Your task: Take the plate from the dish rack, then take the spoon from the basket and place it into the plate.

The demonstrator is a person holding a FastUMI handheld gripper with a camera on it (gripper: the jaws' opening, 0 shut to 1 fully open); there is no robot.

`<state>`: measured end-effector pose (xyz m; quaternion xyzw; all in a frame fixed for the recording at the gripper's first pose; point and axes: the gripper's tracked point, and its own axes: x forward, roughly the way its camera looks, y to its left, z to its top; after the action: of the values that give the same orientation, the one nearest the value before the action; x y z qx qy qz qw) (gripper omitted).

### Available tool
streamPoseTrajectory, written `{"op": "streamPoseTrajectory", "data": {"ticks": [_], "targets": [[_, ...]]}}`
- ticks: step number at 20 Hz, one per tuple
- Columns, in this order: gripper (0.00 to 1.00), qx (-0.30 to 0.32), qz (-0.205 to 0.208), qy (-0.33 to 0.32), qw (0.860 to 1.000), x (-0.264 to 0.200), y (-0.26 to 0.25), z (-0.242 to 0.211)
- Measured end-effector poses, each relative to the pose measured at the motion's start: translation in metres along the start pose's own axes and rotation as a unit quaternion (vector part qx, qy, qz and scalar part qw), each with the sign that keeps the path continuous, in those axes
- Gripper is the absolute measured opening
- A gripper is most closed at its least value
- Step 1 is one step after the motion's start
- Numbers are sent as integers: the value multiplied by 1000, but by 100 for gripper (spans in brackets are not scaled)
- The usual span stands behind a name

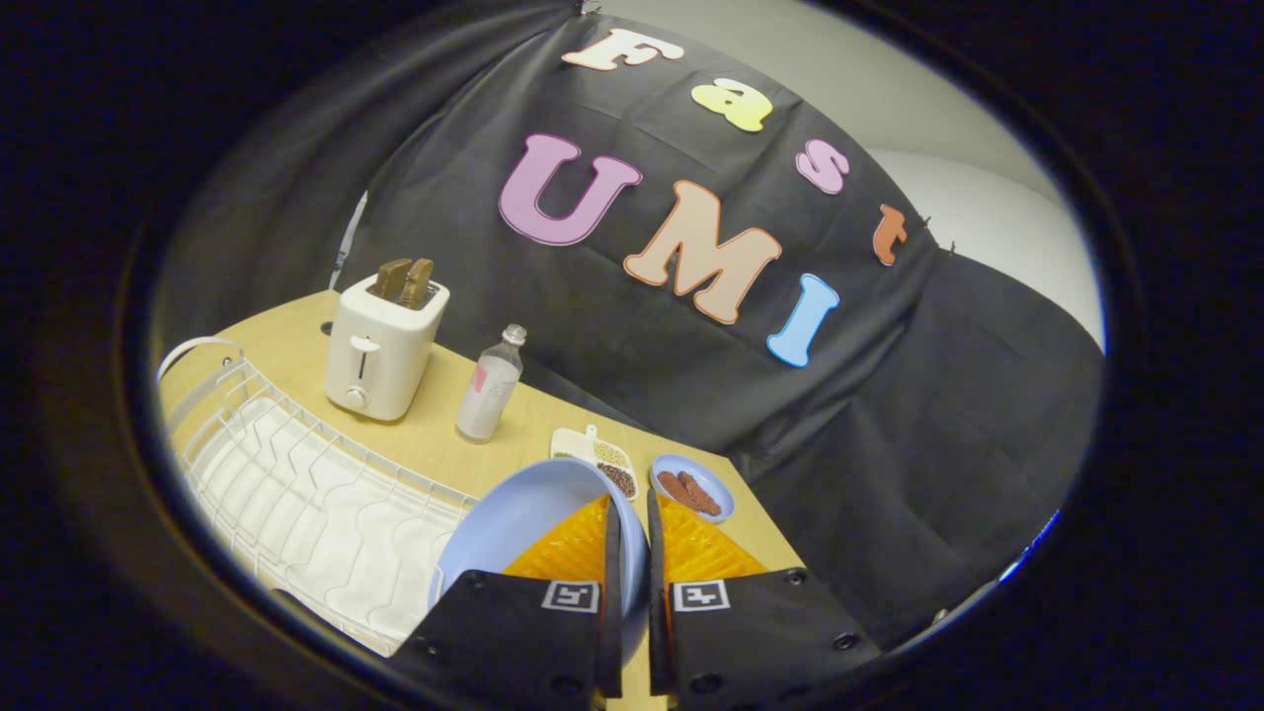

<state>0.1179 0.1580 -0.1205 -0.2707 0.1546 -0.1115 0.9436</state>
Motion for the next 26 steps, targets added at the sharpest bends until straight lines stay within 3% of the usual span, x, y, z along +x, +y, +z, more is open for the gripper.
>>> {"op": "streamPoseTrajectory", "data": {"ticks": [7,10,17,26], "targets": [[13,-8,1,-13,1000,-1,4,11],[13,-12,-21,-46,999,-4,-10,34],[13,23,13,-47,999,-6,-26,41],[13,84,28,-34,995,-24,-89,28]]}}
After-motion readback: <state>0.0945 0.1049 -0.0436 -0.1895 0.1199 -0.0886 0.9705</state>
